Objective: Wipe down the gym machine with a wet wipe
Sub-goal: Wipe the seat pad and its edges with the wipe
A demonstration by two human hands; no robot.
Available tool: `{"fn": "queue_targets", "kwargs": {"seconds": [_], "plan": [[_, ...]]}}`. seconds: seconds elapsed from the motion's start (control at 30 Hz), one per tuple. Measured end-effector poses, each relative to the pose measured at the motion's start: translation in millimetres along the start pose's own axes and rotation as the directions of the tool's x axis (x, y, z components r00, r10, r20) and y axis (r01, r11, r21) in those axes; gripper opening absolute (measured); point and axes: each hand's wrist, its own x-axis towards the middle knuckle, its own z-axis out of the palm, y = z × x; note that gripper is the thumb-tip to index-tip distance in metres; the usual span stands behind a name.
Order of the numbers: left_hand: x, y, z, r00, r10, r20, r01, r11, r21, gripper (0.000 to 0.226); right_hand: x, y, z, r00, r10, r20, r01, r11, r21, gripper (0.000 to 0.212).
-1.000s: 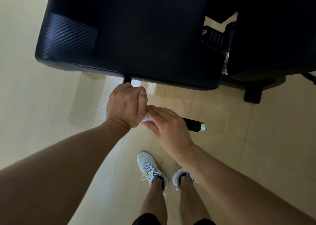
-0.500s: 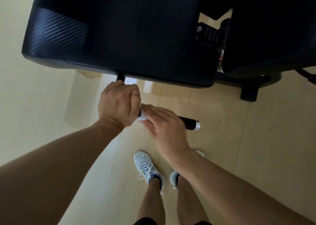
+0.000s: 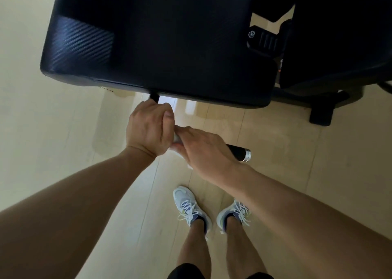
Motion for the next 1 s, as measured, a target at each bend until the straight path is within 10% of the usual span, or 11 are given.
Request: {"fn": "queue_targets", "kwargs": {"seconds": [0.23,0.7,1.0], "plan": [[0,2,-1,0.999,0.036,-0.024,-0.036,0.999,-0.006,0.039,-48,44,-17,0.991,0.089,0.104,-0.088,0.996,-0.013,0.049],[-1,3,0,1.000,0.022,-0.010,-0.022,0.999,0.043,0.036,-2,-14,18,0.983,0.029,-0.182,-0.042,0.997,-0.066,0.028],[0,3,-2,0.999,0.031,-0.034,-0.030,0.999,0.034,0.037,-53,31,-11,0.959,0.261,0.110,-0.277,0.946,0.169,0.066]]}}
